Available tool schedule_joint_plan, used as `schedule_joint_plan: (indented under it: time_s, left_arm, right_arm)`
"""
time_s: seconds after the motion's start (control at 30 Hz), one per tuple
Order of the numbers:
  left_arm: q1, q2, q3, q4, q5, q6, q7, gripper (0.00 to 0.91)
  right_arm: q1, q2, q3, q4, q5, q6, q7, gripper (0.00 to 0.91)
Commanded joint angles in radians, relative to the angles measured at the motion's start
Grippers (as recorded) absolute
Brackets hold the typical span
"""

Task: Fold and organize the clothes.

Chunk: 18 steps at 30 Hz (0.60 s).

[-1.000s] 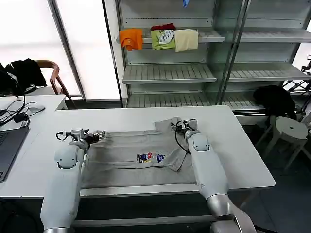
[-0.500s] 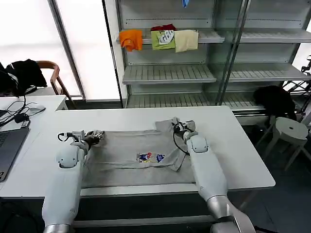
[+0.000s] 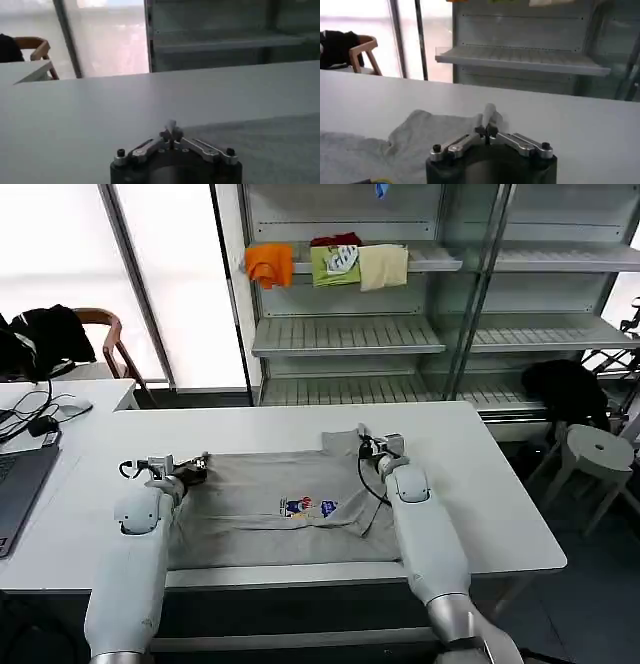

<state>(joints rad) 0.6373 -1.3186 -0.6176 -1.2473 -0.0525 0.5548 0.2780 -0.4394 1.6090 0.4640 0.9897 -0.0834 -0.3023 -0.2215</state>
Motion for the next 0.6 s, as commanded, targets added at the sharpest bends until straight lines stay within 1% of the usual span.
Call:
schedule_joint_plan:
  time_s: [0.03,0.17,0.33,0.53,0.6]
  left_arm:
    - [0.034,0.01,-0.003,-0.166,-0.135,-0.006,-0.001,0.01]
    - [0.063,0.019,-0.008,-0.199,-0.174,-0.006,-0.002,0.01]
    - [0.12,0.034,-0.018,-0.249,-0.209,-0.007,0.004,0.01]
    - [0.222,0.071,-0.041,-0.323,-0.283,-0.001,0.023,0.01]
    - [0.254,0.084,-0.051,-0.334,-0.302,-0.006,0.032,0.01]
  right_arm:
    - [-0.077,0.04,-0.025,0.258,0.03,-0.033,0.006,0.0]
    - [-0.153,-0.006,-0.051,0.388,0.056,-0.088,0.007,0.0]
    - [-0.257,-0.05,-0.054,0.528,0.063,-0.147,0.005,0.0]
    - [-0.386,-0.084,-0.027,0.697,0.067,-0.184,0.003,0.0]
    - [-0.418,-0.093,-0.024,0.728,0.069,-0.192,0.003,0.0]
